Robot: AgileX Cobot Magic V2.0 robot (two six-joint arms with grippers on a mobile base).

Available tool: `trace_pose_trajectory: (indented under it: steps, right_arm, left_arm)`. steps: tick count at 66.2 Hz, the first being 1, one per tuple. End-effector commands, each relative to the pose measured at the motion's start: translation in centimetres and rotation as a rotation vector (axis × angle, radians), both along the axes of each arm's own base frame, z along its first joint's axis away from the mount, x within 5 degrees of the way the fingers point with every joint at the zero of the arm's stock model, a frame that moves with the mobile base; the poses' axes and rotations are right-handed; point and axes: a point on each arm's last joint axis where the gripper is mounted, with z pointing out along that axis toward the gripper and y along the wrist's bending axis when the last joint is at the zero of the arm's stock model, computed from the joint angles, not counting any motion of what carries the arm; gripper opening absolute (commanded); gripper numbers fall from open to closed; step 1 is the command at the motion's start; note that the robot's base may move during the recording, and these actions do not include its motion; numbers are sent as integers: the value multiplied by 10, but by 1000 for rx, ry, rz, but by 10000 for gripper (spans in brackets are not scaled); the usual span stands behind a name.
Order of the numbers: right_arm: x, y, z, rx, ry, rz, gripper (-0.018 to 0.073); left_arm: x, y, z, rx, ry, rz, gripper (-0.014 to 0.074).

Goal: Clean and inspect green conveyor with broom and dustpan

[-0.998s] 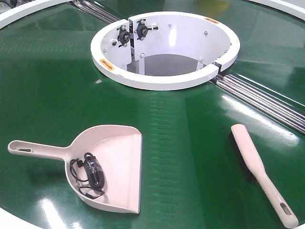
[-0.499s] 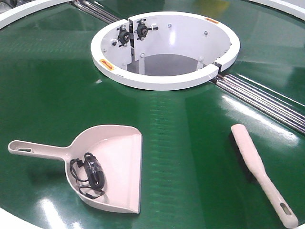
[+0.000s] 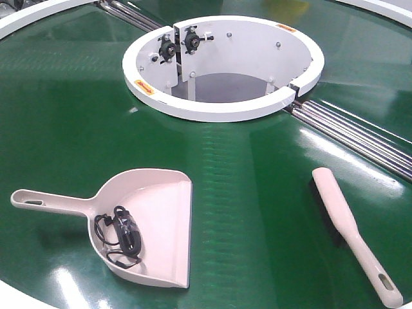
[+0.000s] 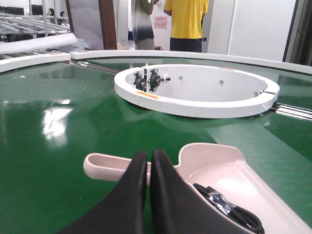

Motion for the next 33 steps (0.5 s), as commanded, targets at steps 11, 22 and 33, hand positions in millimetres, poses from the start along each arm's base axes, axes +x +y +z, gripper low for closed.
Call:
trace_pose_trajectory:
  steps: [11,22,33]
  right_arm:
    - [1,-1,14,4,-77,-12,-10]
    - [1,-1,14,4,-77,-12,-10]
    - [1,-1,14,4,-77,-12,-10]
  left_arm:
    - [0,1,-2,8,-76,5,-7]
    - [0,1,-2,8,-76,5,-7]
    - [0,1,-2,8,-76,5,-7]
